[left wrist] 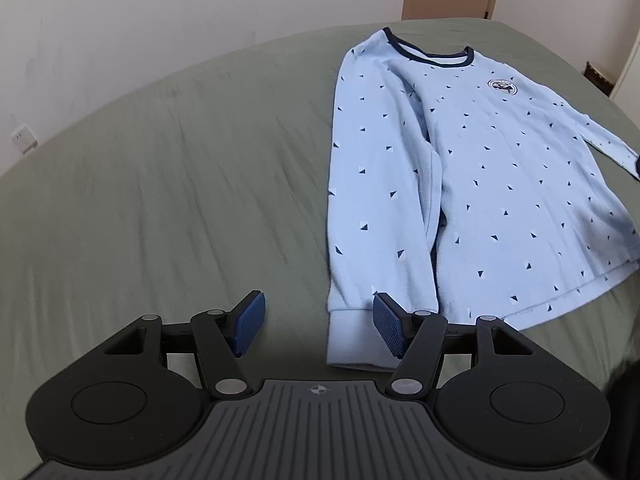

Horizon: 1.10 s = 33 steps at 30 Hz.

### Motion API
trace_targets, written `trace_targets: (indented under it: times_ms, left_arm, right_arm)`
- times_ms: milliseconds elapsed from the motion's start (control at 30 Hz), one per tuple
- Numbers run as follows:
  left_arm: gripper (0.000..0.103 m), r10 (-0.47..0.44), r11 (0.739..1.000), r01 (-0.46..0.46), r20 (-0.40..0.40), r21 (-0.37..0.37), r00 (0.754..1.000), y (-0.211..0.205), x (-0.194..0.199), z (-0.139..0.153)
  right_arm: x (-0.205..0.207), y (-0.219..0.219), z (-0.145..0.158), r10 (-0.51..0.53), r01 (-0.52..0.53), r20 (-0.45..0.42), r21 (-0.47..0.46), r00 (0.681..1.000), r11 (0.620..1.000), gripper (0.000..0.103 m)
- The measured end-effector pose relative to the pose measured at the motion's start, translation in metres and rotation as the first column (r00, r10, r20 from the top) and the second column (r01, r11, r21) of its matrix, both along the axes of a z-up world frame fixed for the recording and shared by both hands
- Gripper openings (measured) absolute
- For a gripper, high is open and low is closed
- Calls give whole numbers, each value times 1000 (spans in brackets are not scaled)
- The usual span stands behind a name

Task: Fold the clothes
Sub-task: 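Grasp the other sleeve cuff with the left gripper and pull it outward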

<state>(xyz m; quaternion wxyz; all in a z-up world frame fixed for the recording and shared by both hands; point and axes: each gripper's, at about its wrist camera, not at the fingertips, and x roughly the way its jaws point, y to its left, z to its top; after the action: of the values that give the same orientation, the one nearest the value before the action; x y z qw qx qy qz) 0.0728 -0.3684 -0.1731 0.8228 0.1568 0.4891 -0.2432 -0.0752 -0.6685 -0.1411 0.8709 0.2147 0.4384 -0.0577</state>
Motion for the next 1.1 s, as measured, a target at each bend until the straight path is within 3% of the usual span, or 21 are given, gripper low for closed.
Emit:
trace_targets:
  times_ms: [133,433,500,567,733,967,1100]
  left_arm:
    - [59,0,1000,-1,-33,-11,999,-6,1,-16]
    - [58,-15,1000,15,-17,-23,1000,-8,0,-24]
    - [54,-19,999,18,-16,-35,1000,-7,0,-24]
    - [31,-29,998,27,-24,-58,999,-6,-1,-24]
    - [15,-46,995,42,-48,-96,998,-7,-1,-19]
    - [15,-43,994,44,14,-99,999,19,12,7]
    - [15,-45,998,49,74,-45,996,43,38,27]
  right_arm:
    - [-6,18,18,49,-49,20,-19,999,999,35]
    - [2,64,34,131,-130,20,-61,991,990,35]
    - [5,76,35,151,-149,17,-55,988,987,35]
    - [8,86,37,167,-166,14,-58,986,984,35]
    - [14,105,42,198,-197,10,-63,980,978,35]
    - [15,119,42,224,-223,6,-61,975,973,35]
    - [18,123,39,230,-230,2,-51,973,972,35]
